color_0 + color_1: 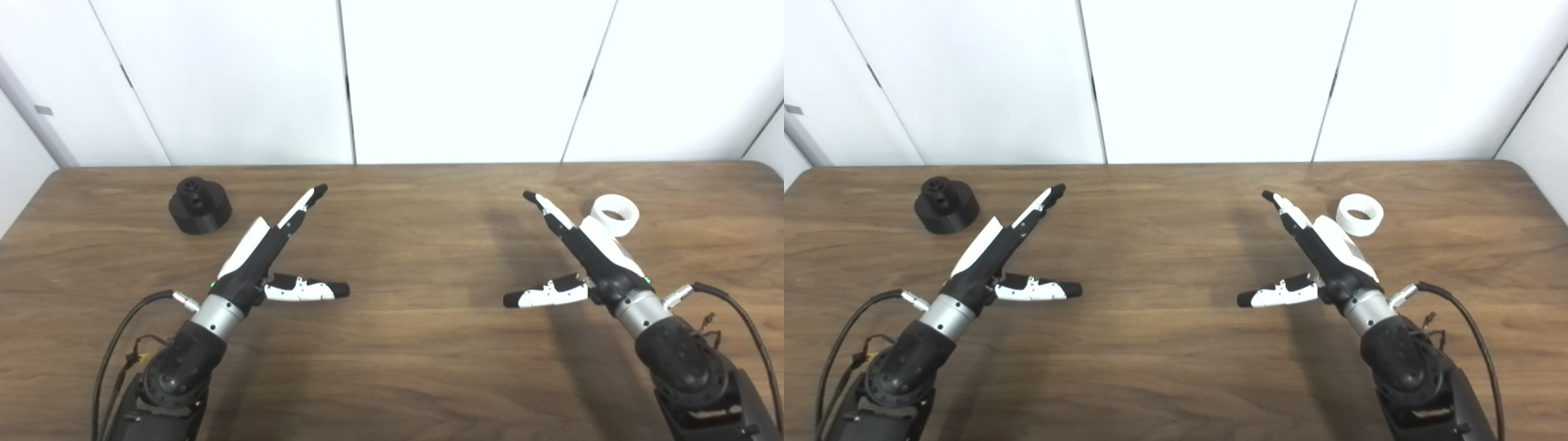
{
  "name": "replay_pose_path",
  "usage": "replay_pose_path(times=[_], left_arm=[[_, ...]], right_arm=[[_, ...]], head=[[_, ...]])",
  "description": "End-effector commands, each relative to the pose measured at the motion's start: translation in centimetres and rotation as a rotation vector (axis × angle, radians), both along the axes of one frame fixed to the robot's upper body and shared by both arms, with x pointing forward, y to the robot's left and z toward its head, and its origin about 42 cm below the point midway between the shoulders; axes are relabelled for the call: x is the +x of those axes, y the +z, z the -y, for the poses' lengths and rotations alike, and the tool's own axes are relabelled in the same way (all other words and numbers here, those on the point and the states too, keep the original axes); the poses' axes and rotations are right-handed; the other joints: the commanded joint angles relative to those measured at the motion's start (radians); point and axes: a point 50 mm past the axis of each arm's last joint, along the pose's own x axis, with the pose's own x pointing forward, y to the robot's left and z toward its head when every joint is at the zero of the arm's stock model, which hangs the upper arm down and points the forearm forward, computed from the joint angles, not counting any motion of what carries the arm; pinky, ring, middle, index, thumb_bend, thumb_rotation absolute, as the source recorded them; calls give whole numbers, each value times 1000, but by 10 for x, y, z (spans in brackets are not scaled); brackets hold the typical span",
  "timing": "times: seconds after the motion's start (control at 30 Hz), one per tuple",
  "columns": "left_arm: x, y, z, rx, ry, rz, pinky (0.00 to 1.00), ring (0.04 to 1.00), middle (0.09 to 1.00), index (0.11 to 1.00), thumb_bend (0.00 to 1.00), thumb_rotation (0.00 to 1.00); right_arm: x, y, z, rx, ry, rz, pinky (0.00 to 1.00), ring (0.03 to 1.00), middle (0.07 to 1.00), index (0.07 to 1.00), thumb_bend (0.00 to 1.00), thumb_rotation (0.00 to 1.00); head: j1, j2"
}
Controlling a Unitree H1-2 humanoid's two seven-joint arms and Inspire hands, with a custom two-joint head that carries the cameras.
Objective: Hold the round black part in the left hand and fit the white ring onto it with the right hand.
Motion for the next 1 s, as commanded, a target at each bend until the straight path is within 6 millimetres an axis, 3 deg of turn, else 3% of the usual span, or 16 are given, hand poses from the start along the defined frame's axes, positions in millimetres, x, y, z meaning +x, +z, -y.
replay_pose_path(times=[0.0,0.3,0.53,0.73,0.97], left_arm=[[9,23,0,13,-27,80,1000,1000,1000,1000,1000,352],[10,20,4,23,-31,69,1000,1000,1000,974,1000,360],[10,14,19,38,-36,49,989,1000,1000,960,1000,353],[12,10,31,34,-40,37,999,1000,1000,953,1000,352],[12,11,31,29,-35,41,999,1000,1000,946,1000,359]], right_arm=[[5,22,-1,1,14,115,918,1000,1000,1000,937,309],[6,20,2,4,21,115,905,1000,1000,1000,945,299],[4,19,17,-14,16,115,888,1000,1000,1000,931,268],[3,23,23,-33,-5,90,922,1000,1000,1000,904,238],[2,26,21,-33,-4,79,927,1000,1000,1000,893,210]], head=[[-2,1],[61,-13],[269,-49],[304,-56],[305,-61]])
